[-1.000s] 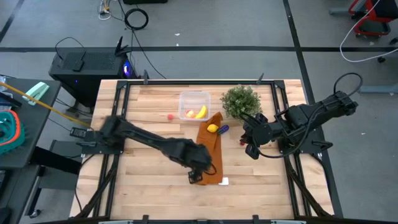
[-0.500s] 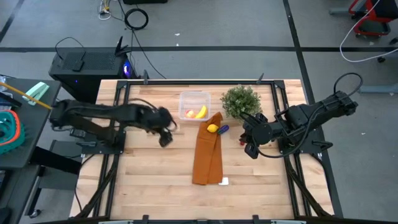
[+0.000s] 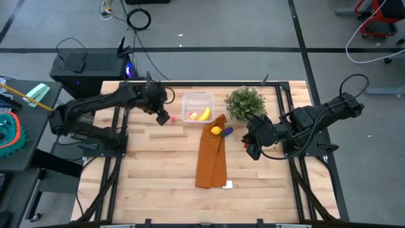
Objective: Pick and placing Produce into tupperware
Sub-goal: Put the pink peach into the transparent bin
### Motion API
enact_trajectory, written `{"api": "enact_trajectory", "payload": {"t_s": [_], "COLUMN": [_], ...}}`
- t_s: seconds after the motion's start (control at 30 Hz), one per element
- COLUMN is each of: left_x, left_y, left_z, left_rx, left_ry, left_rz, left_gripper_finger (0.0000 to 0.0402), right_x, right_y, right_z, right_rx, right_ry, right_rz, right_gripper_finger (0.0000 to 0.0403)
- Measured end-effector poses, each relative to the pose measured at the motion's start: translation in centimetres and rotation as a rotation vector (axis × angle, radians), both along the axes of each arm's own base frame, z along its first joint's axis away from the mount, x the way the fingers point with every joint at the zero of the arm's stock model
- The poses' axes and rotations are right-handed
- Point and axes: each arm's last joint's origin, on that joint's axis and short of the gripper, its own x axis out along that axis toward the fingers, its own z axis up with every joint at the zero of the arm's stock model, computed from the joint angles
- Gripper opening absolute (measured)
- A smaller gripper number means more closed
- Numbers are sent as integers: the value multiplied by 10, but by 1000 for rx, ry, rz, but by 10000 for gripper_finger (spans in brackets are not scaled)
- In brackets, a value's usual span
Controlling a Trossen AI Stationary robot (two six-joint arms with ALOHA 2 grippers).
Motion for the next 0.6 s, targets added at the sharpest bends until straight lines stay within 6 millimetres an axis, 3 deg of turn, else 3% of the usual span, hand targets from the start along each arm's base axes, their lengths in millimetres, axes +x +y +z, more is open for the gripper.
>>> {"api": "enact_trajectory", "payload": {"t_s": [0.47, 0.6], "left_x": [7, 7], "left_y": [6, 7], "left_z": [-7, -21], "left_rx": [36, 36], "left_ry": [26, -1], "left_rz": [-99, -66], "left_gripper_finger": [309, 309], "right_x": [0, 0], "right_y": [0, -1], "right_z": [0, 0], "right_rx": [29, 24], "right_ry": [-14, -17], "right_rz": [-65, -68], "right_gripper_finger": [83, 83]}}
